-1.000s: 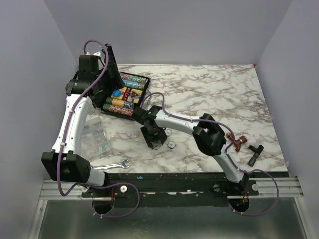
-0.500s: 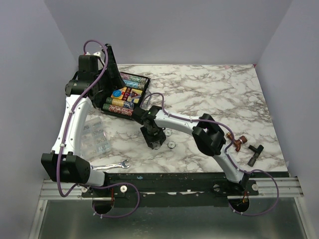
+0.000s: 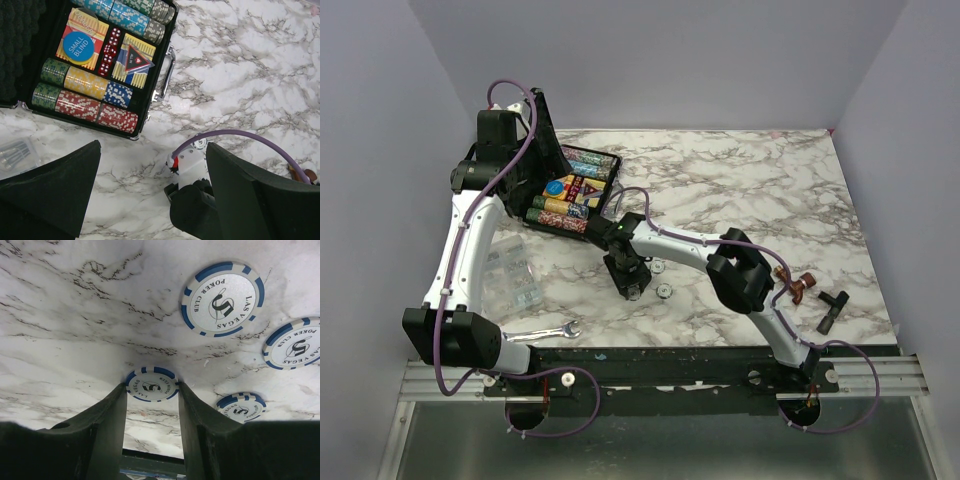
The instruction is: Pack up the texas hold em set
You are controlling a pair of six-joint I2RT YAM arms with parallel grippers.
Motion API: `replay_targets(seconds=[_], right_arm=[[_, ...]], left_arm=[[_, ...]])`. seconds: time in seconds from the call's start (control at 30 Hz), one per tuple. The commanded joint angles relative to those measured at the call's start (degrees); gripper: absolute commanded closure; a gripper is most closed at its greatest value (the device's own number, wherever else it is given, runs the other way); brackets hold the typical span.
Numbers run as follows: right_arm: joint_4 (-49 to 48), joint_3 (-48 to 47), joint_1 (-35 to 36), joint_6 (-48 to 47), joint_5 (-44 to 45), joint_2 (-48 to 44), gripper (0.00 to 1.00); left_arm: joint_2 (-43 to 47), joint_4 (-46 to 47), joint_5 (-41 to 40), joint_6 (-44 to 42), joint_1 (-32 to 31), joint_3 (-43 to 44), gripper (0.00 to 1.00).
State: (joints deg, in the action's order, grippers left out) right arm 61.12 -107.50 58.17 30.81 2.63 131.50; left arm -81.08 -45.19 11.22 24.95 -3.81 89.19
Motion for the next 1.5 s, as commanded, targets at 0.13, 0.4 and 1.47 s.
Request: replay_targets(seconds=[0.13, 0.4, 1.47], right_arm=[[-1.1, 0.5, 1.0, -0.1, 1.8, 1.1, 0.64], [-0.3, 0.3, 1.0, 0.6, 4.3, -1.9, 0.66], [-3.4, 16.3, -4.5, 1.6, 7.8, -12.8, 0.65]], left_arm=[[1.3, 1.0, 1.4, 0.3, 0.2, -0.7, 0.14], [1.2, 1.0, 1.5, 0.3, 0.2, -0.8, 0.14], [0.7, 0.9, 0.6, -0.3, -1.6, -0.7, 0.14]])
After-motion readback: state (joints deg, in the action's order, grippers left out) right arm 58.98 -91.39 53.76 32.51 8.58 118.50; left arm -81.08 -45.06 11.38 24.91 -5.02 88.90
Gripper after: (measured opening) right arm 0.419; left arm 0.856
